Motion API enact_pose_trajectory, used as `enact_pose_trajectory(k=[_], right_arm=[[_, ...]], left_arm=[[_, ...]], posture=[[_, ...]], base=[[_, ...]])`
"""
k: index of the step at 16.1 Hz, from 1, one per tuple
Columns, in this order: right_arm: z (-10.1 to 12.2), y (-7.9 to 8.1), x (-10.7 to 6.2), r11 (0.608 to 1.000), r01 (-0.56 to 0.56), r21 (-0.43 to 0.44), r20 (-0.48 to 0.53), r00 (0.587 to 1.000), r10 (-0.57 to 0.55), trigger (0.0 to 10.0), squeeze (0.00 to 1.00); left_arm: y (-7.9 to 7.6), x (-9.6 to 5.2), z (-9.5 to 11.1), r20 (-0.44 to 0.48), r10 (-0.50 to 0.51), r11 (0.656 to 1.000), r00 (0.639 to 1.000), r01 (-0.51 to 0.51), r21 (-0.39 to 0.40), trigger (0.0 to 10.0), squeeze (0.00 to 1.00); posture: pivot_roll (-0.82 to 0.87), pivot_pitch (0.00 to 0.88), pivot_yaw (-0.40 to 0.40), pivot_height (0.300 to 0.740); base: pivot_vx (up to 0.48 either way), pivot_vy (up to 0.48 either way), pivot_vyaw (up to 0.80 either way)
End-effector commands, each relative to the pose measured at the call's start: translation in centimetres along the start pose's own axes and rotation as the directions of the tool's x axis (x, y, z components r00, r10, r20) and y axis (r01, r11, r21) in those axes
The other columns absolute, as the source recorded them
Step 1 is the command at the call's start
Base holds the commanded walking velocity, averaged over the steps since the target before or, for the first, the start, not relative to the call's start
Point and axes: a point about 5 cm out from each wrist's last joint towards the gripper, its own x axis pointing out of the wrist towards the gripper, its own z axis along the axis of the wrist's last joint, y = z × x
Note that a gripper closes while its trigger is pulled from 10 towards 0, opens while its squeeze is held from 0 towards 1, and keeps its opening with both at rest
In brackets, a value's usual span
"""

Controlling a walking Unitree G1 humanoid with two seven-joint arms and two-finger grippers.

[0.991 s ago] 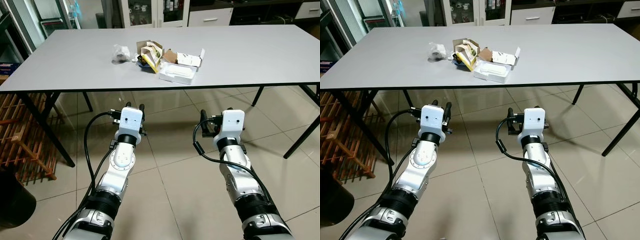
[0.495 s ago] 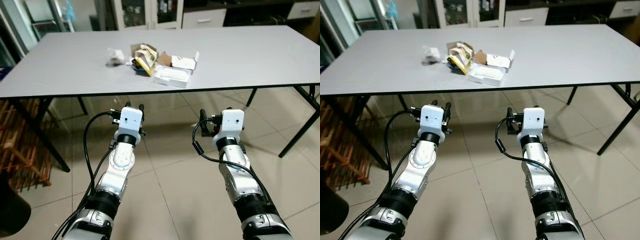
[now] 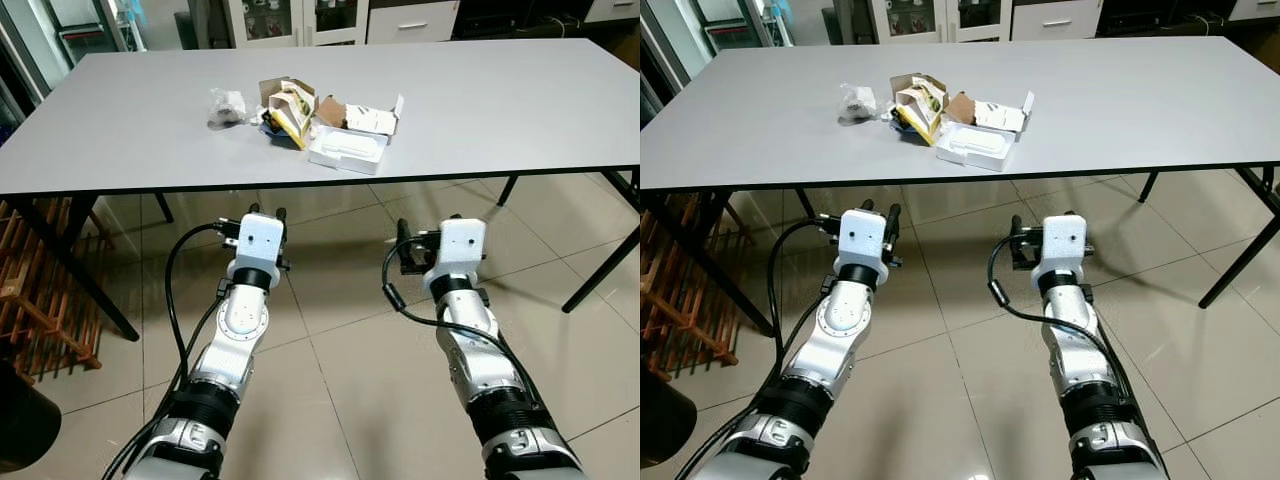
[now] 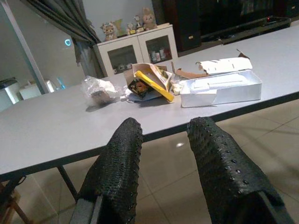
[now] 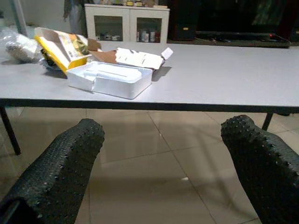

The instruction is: Picking trash to rubbish bin

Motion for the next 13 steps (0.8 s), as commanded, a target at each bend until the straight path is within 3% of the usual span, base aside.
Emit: enact_pose_trajectory(k=[1,2,13], right_arm=[[0.30,0.42,0.01,1.000,-0.028,-0.008,0.013,1.000,0.028,10.0,0.00],[0.31,0.49,0.02,1.000,-0.028,0.004,0.014,1.000,0.028,10.0,0.00],[0.19,0.53,-0.03,1.000,-0.021,0.021,0.005,1.000,0.021,10.0,0.00]], left_arm=[[0.27,-0.02,-0.11,-0.010,0.014,1.000,1.000,-0.014,0.010,10.0,0.00],[0.25,0.00,-0.09,-0.009,0.012,1.000,1.000,-0.012,0.010,10.0,0.00],[0.13,-0.04,-0.15,-0.010,0.001,1.000,1.000,-0.001,0.014,10.0,0.00]], posture=[[-0.01,0.014,0.027,0.740],[-0.01,0.010,0.028,0.740],[-0.02,0.000,0.036,0.740]], base=[[0.322,0.000,0.80],[0.319,0.000,0.80],[0.322,0.000,0.00]])
